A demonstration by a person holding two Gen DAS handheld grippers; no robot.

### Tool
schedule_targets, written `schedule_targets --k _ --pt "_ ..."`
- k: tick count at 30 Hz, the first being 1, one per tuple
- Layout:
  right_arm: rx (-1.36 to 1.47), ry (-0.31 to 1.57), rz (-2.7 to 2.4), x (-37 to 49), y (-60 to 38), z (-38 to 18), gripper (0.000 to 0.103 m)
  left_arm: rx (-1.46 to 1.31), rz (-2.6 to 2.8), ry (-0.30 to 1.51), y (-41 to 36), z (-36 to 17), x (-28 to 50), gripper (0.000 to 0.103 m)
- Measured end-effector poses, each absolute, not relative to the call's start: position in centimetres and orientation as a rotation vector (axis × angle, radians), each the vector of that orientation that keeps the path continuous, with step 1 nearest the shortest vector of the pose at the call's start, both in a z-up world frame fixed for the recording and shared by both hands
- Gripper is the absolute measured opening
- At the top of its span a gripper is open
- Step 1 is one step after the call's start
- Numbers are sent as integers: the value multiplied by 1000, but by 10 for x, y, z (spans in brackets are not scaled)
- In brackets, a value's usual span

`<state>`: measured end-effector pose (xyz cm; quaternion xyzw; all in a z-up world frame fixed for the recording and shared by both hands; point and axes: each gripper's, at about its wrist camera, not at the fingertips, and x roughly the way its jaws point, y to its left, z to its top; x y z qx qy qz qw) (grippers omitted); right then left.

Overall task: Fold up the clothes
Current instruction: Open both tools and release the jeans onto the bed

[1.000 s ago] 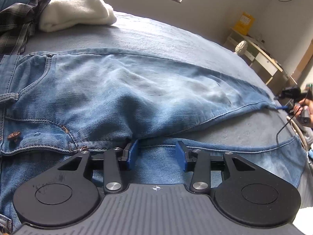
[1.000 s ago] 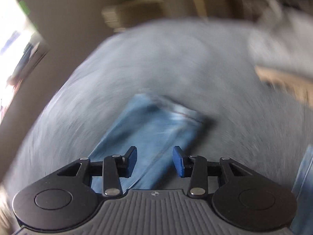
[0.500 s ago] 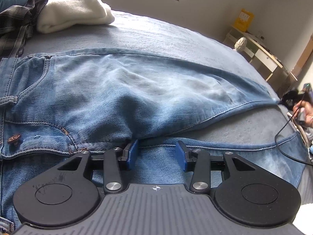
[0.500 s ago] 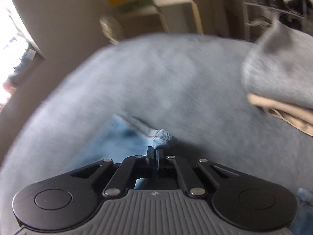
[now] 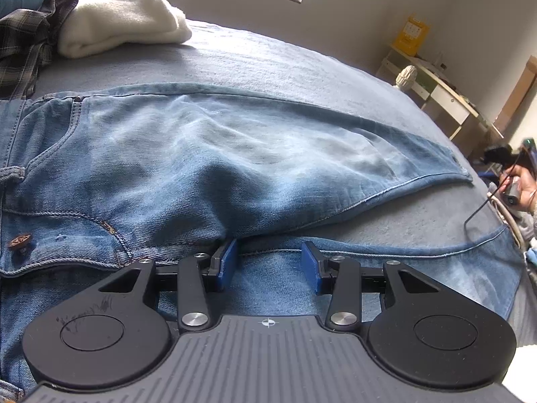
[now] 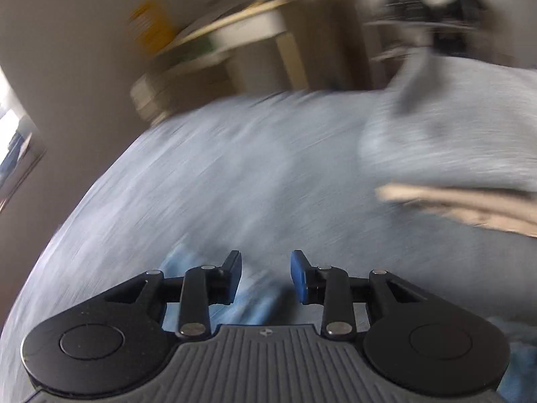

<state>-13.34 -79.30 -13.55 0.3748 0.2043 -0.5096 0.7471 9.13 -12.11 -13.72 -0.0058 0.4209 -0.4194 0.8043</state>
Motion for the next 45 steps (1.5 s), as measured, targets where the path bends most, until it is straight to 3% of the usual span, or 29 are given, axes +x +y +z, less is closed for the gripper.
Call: schedule_targets --k 5,10,12,16,20,25,32,45 --pt "670 659 -594 -48 -707 -129 35 -4 -899 900 -122 -137 91 43" --pt "230 794 -49 30 -572 -118 33 -2 -900 896 -123 -137 91 43" --pt "204 824 -29 47 -563 -122 33 -2 -900 894 -123 -138 91 43" --pt "370 855 -338 57 -651 -144 33 -11 -904 899 -121 -137 92 43" --pt "505 824 -898 -2 -773 -158 31 -18 -903 907 -121 -137 94 43" --pt "669 623 -1376 -112 -811 -128 34 -30 -898 908 -122 -137 94 43" --pt "621 459 -1354 -197 -775 -75 34 -1 -863 878 -123 -122 90 43" --pt "605 234 -1116 -332 -698 42 47 -15 -888 698 -92 -44 6 49"
